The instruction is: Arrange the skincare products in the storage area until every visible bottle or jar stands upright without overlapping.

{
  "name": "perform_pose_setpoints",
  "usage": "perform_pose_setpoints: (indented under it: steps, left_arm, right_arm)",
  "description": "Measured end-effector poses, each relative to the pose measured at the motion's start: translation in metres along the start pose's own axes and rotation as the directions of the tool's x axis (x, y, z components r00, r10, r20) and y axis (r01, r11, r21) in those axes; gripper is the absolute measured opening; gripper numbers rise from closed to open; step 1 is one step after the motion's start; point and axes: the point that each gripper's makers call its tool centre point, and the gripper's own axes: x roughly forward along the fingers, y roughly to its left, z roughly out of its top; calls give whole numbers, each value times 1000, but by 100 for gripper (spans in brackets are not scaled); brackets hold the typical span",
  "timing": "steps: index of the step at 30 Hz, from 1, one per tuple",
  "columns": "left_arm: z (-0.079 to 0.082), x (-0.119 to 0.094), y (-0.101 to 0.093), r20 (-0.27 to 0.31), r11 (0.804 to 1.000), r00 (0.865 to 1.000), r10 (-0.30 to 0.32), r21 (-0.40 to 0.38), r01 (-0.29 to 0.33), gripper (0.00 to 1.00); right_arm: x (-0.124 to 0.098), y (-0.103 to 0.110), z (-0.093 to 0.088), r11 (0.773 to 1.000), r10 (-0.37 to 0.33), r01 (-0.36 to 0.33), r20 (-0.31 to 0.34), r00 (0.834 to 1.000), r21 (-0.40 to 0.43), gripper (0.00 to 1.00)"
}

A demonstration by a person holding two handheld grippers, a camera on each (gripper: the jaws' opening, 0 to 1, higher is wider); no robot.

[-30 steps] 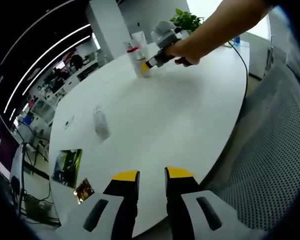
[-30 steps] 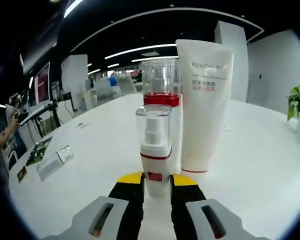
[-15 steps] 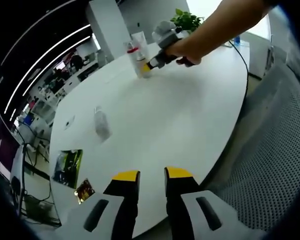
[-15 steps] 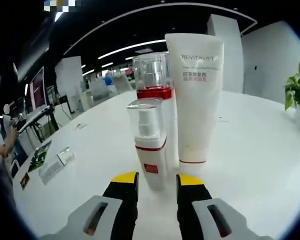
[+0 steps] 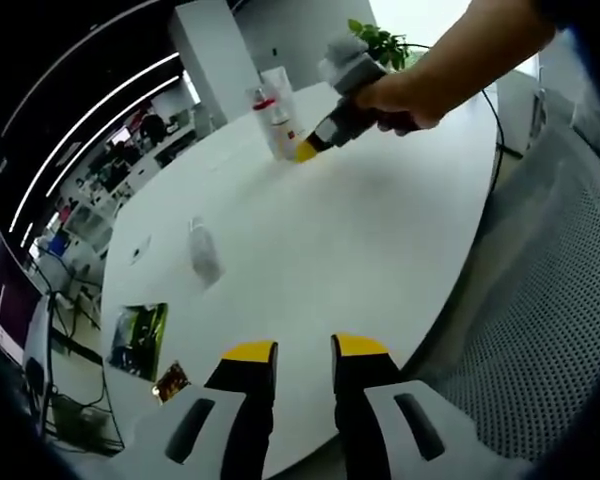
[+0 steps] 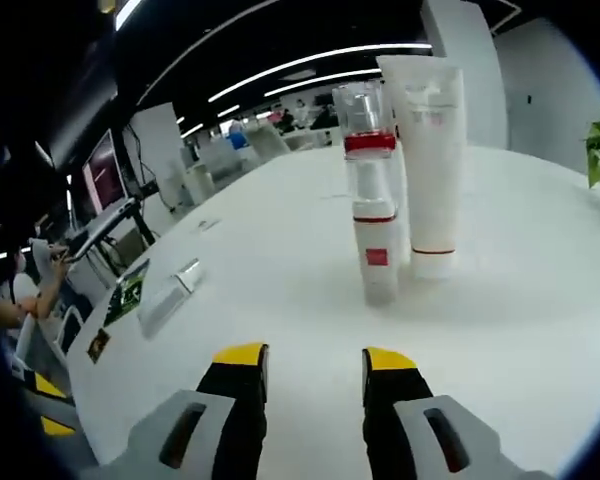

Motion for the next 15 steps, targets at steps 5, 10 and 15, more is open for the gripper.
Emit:
perform_pose_setpoints:
  steps: [5,10,15]
  left_arm:
    - [1,-1,-3,8,1000,1000,-8,9,8,16]
    - [3,-1,-8,18,999,999,-33,10,33,13]
    - [9,-3,-10,49,999,998,-35,22,34,14]
  right_arm:
    - [-3,31,7,998,68,-68,-32,997,-2,34]
    - [-5,60,16,993,117,-117,-73,990,6,37]
    - [-3,82,25,992,123,-125,-94,988,-21,38]
